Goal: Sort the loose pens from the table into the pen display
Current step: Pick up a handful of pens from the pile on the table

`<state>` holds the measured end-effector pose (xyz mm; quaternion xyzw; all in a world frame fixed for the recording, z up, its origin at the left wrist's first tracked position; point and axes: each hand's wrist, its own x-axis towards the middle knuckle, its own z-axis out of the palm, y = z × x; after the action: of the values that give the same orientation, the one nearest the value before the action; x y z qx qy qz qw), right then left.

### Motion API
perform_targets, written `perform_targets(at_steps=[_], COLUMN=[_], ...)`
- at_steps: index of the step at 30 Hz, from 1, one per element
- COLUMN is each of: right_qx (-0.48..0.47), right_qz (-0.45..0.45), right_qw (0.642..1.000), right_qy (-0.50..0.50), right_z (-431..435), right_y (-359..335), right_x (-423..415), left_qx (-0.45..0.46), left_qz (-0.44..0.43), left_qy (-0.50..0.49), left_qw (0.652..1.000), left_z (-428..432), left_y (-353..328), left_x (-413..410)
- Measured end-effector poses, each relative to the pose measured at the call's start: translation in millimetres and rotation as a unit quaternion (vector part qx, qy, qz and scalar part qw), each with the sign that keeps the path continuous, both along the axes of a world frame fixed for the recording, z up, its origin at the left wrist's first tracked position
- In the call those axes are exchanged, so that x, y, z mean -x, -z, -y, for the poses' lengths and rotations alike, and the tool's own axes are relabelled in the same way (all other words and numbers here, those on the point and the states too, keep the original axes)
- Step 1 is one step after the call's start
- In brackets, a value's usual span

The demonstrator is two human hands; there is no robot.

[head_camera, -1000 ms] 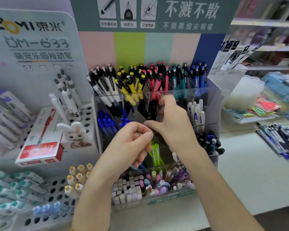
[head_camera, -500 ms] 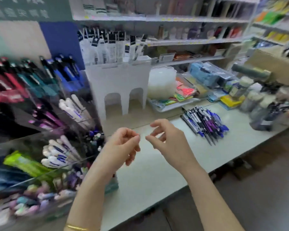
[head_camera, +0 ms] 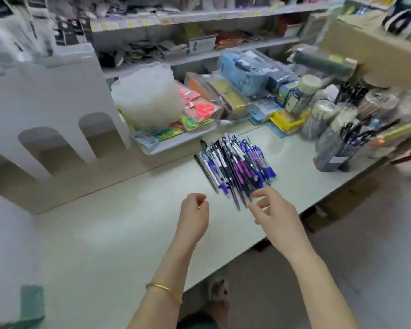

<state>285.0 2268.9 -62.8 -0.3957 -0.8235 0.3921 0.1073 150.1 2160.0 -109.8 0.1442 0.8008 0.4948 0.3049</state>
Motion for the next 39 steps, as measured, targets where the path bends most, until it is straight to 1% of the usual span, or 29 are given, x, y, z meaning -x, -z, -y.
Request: perform_targets(at_steps=[5,7,9,13,17,24,29,33,39], right_qx=[0.052,0.068,0.074,0.097,0.112,0.138,0.131,0.140,0.125], right_qz=[0.037,0.042,0.036,0.004,-0.028,-0.021,-0.016,-0.017,-0.017], right_qw=[0.998,0.997,0.997,0.995,0.992,0.981,0.974,0.969,0.967], right_qy=[-0.003,-0.005,-0.010,-0.022,-0.055,-0.136,-0.183,-0.202,-0.222], right_z=[-84,-111,-132,-152,-171,-194,-196,-194,-194], right_y=[23,29,36,44,45,47,48,49,51], right_x=[16,21,30,55,88,133,149,157,169], left_qx=[0.100,0.123,0.146,0.225,0.253,0.299,0.331,0.338,0.355], left_qz=[-0.073,-0.106,-0.140,-0.196,-0.226,-0.226,-0.208,-0.183,-0.188], left_qy=[-0.081,-0.102,-0.106,-0.077,-0.078,-0.104,-0.114,-0.110,-0.097], left_qw=[0.989,0.982,0.974,0.951,0.937,0.921,0.913,0.917,0.910], left_z=[-83,-105,-125,-153,-162,-147,-142,-149,-160], left_y=[38,44,49,57,66,67,60,56,51], left_x=[30,38,43,43,47,51,51,61,79])
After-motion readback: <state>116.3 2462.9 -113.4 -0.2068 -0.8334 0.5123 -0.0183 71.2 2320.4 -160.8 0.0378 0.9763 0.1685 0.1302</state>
